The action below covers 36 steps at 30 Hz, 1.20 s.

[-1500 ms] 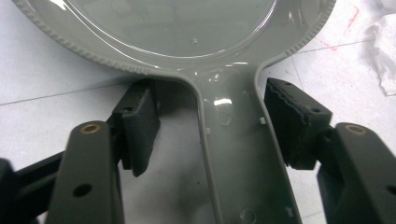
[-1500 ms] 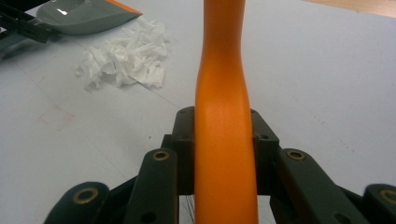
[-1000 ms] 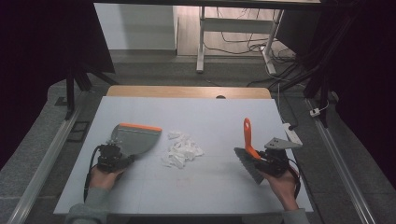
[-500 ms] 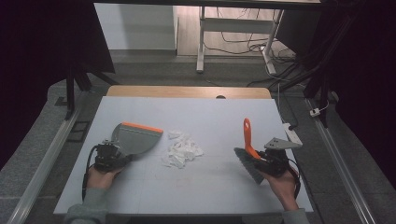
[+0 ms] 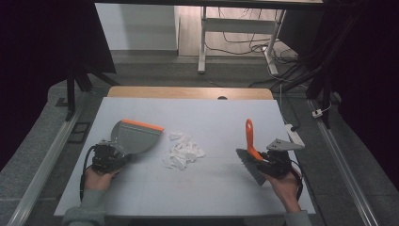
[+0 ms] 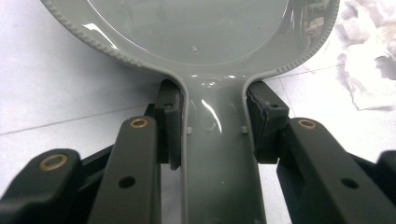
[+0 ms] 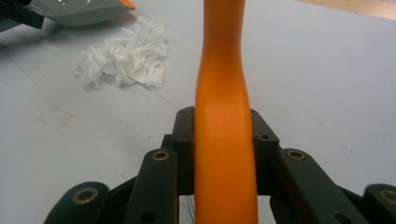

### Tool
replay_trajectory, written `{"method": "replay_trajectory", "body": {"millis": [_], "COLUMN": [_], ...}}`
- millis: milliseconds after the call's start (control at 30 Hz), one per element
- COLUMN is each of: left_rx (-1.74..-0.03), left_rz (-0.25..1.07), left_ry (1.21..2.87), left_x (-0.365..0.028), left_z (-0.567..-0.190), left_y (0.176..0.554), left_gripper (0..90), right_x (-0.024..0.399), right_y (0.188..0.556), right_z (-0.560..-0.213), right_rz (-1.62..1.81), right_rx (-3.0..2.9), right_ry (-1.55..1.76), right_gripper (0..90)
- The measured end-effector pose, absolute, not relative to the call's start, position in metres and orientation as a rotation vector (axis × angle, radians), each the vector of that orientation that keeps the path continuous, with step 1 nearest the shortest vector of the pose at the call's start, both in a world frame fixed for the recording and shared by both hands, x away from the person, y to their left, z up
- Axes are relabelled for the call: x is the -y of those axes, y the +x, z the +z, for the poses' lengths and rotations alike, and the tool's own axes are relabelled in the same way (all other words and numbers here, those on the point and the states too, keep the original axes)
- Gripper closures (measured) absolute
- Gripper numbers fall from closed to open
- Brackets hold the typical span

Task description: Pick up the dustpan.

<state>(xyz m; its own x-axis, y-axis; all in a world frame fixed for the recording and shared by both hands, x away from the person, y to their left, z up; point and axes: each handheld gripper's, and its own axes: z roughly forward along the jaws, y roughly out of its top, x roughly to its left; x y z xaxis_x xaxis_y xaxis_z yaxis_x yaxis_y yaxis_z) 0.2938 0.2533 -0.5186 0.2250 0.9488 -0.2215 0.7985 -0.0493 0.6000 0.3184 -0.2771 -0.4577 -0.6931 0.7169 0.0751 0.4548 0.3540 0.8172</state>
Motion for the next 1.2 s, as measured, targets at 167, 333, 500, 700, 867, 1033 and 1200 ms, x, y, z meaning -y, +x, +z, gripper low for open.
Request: {"method": "replay_trajectory", "body": {"millis": [167, 333, 500, 700, 867, 1033, 1200], "left_rx": [-1.576, -1.533, -1.496, -1.455, -1.425, -1.393, -1.348], "left_rz": [0.34, 0.34, 0.348, 0.341, 0.342, 0.347, 0.339], "left_ry": [1.871, 1.872, 1.872, 1.874, 1.888, 1.902, 1.925], "left_x": [-0.256, -0.261, -0.266, -0.272, -0.276, -0.278, -0.28], "left_z": [-0.514, -0.51, -0.505, -0.501, -0.498, -0.494, -0.49], "left_y": [0.291, 0.289, 0.286, 0.283, 0.281, 0.278, 0.275], "left_gripper": [61.5, 61.4, 61.5, 61.4, 61.4, 61.4, 61.4], "right_x": [0.277, 0.277, 0.277, 0.278, 0.279, 0.279, 0.279], "right_y": [0.318, 0.318, 0.318, 0.317, 0.318, 0.318, 0.319], "right_z": [-0.457, -0.455, -0.455, -0.454, -0.453, -0.452, -0.452], "right_rz": [1.263, 1.274, 1.277, 1.285, 1.294, 1.306, 1.311], "right_rx": [-2.321, -2.313, -2.309, -2.3, -2.289, -2.282, -2.277], "right_ry": [1.038, 1.029, 1.027, 1.028, 1.03, 1.038, 1.033], "right_gripper": [70.2, 70.2, 70.2, 70.2, 70.2, 70.2, 70.2]}}
